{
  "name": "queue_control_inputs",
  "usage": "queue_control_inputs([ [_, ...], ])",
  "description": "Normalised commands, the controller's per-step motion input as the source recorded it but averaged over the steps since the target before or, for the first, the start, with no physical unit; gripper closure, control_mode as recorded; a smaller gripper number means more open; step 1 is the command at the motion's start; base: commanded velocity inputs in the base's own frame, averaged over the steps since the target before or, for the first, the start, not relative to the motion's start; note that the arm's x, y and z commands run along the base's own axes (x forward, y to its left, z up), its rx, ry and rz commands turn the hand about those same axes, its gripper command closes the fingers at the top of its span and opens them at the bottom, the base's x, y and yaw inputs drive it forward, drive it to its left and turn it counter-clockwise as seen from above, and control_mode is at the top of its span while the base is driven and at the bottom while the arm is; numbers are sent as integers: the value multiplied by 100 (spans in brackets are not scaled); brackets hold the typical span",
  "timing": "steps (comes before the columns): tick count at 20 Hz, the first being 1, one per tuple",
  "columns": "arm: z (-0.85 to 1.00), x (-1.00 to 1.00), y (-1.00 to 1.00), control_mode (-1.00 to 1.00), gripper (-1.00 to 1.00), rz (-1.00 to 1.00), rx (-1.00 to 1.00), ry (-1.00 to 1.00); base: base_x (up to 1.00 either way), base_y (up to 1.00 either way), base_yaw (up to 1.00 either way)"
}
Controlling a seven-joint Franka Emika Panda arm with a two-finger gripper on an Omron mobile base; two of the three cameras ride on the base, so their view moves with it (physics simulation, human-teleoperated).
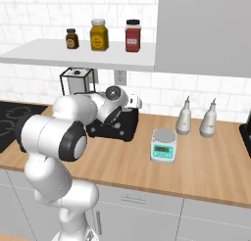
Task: Start the toaster. Once the lever pops up, take the bread to the plate on the dining counter.
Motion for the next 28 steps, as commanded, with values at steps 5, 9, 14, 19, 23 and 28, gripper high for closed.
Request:
queue_control_inputs([
  [5, 0, 0, 0, -100, -100, 0, 0, 0, 0, 0, 0],
  [9, 0, 0, 0, -100, -100, 0, 0, 0, 0, 0, 0],
  [14, 0, 0, 0, -100, -100, 0, 0, 0, 0, 0, 0],
  [19, 0, 0, 0, -100, -100, 0, 0, 0, 0, 0, 0],
  [23, 0, 0, 0, -100, -100, 0, 0, 0, 0, 0, 0],
  [28, 0, 0, 0, -100, -100, 0, 0, 0, 0, 0, 0],
])
